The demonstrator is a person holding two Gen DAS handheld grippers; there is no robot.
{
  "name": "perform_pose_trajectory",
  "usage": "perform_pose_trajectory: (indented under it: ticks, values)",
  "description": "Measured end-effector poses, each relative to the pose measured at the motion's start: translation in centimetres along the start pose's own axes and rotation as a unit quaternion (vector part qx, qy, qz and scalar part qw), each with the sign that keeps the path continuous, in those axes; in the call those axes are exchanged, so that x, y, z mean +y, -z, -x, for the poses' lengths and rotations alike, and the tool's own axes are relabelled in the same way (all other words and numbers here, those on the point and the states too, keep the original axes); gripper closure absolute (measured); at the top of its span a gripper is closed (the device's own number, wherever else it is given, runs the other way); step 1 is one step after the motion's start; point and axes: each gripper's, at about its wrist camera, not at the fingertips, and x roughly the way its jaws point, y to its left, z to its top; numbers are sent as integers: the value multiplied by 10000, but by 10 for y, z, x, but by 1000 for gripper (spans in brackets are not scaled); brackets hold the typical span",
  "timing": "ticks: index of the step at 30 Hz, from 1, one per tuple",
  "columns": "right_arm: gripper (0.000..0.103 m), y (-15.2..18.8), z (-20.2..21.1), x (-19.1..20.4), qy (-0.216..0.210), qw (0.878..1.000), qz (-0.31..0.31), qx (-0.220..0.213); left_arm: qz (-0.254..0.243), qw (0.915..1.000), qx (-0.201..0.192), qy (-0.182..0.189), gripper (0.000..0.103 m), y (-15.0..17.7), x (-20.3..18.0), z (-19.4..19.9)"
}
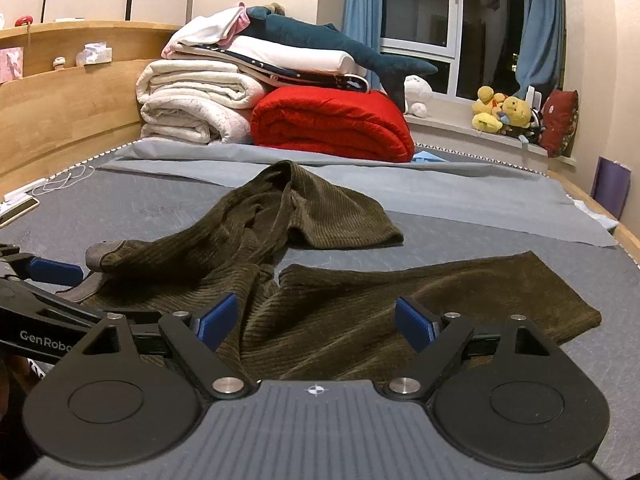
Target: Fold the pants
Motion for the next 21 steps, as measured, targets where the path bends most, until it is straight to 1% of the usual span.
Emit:
perform_pose_trajectory:
  ticks: [9, 15, 17, 21]
  values:
    - [15, -1, -4, -8, -123, 9998, -131, 1, 59, 9998, 179, 9, 1, 3, 2, -7]
    - [14, 0, -2, -1, -116, 9999, 28, -10, 105, 9996, 245, 107, 1, 3, 4, -7]
    - [14, 1, -3, 1, -126, 9999, 75, 6, 98, 9996, 233, 109, 3, 3, 4, -7]
    - [14, 3, -4, 2, -146, 9998, 150, 3, 68, 9997, 237, 91, 4, 3, 2, -7]
